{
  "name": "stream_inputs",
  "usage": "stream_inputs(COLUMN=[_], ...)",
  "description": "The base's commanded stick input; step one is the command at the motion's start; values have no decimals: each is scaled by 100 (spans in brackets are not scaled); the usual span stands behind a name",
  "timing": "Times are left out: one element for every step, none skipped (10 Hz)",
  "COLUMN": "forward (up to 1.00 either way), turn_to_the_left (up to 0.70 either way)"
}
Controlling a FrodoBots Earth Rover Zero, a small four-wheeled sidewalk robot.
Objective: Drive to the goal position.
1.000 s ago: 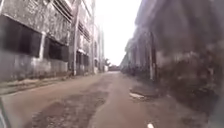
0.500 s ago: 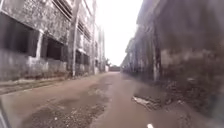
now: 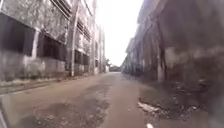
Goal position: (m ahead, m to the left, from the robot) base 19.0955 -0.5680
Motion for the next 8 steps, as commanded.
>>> stream_inputs(forward=[70, 70, 70, 70, 70, 70, 70, 70], turn_to_the_left=[0, 0, 0, 0, 0, 0, 0, 0])
